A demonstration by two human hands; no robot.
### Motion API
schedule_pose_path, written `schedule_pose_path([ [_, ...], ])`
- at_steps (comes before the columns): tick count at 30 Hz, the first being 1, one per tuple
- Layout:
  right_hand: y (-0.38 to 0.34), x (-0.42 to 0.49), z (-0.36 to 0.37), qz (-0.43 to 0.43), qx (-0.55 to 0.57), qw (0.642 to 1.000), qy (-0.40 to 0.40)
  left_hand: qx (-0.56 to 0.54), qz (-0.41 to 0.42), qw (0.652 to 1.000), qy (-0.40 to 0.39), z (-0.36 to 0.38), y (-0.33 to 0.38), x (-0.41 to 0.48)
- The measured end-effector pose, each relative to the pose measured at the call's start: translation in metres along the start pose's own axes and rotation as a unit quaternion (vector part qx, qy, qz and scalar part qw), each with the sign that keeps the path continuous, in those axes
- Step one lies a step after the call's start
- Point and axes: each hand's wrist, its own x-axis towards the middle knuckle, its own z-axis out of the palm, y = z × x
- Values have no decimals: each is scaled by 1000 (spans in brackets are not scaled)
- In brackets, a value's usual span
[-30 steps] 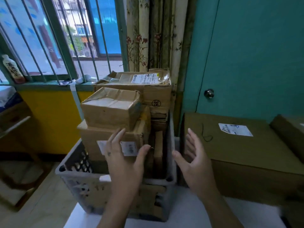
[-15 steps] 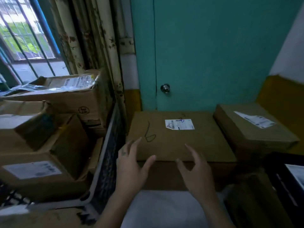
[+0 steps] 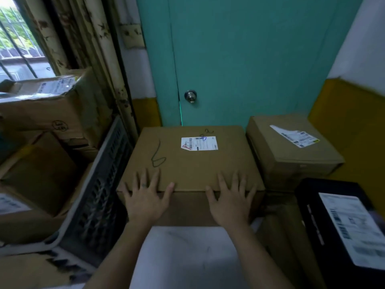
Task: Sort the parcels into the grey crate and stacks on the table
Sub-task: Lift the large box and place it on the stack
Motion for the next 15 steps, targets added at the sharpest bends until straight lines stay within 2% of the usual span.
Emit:
schedule_pose_path([
  [9,2,-14,6,-34,-11,999,7,-18,-34,998,47,7,-10,-28],
  [15,4,-44,18,-44,-9,997,56,-9,-37,996,79,7,-24,-64],
])
